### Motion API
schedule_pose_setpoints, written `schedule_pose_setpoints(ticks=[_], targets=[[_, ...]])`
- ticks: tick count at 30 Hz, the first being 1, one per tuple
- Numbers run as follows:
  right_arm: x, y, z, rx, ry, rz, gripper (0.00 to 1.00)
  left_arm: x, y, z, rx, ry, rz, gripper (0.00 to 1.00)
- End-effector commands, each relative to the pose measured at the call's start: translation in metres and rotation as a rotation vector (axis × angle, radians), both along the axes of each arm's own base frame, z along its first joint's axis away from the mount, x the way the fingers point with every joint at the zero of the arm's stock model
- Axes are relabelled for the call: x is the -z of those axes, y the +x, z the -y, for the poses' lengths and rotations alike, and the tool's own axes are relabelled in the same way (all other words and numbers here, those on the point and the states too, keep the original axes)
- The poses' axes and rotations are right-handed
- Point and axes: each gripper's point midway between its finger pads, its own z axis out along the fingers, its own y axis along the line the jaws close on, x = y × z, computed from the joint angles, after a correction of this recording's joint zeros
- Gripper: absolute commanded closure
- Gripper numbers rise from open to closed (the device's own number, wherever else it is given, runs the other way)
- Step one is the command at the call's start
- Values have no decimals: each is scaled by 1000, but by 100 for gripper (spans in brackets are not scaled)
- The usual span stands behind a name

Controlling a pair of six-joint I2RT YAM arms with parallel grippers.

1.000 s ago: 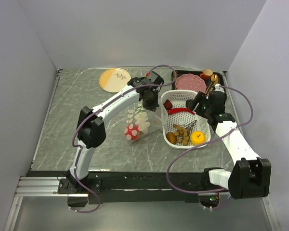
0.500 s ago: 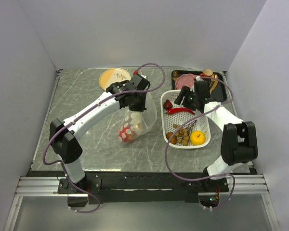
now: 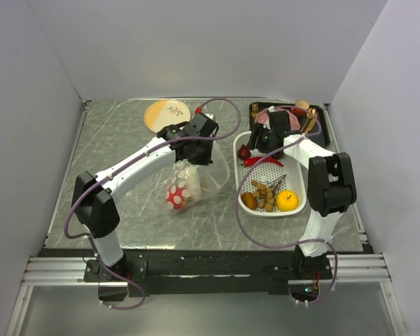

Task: Place the food in the zip-top bag and seal the zipper
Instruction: Pick up the zipper food storage bag at the center of the board, then pick up the fake fruit from the bin.

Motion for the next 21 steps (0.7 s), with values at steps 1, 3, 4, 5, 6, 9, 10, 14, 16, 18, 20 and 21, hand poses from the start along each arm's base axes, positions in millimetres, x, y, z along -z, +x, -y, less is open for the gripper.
schedule_pose_setpoints(ticks=[1, 3, 4, 5, 6, 9, 10, 14, 16, 18, 20, 21], targets=[[-21, 14, -22, -52, 26, 67, 32, -24, 10, 3, 1, -15, 70, 99], [-22, 16, -30, -68, 44, 72, 31, -21, 10, 1, 0, -6, 68, 99], [-22, 14, -36, -81, 42, 68, 30, -20, 10, 1, -3, -9, 70, 99], [-15, 15, -37, -79, 26, 51, 30, -24, 10, 3, -2, -24, 81, 99], [-15, 16, -39, -86, 17, 46, 30, -22, 9, 3, 1, -25, 78, 99], [-3, 17, -36, -70, -4, 14, 30, -24, 9, 3, -4, -46, 81, 99], [0, 17, -36, -68, -9, 8, 30, -24, 8, 4, -3, -53, 82, 99], [7, 16, -31, -46, -32, -5, 32, -33, 5, 6, 12, -102, 111, 99], [5, 13, -30, -45, -32, 11, 32, -34, 4, 6, 12, -111, 117, 99], [4, 13, -31, -50, -27, 24, 32, -34, 4, 6, 9, -113, 118, 99], [6, 15, -32, -53, -25, 18, 34, -34, 5, 4, 5, -111, 122, 99], [4, 17, -33, -59, -23, 15, 34, -34, 5, 5, 2, -113, 121, 99]])
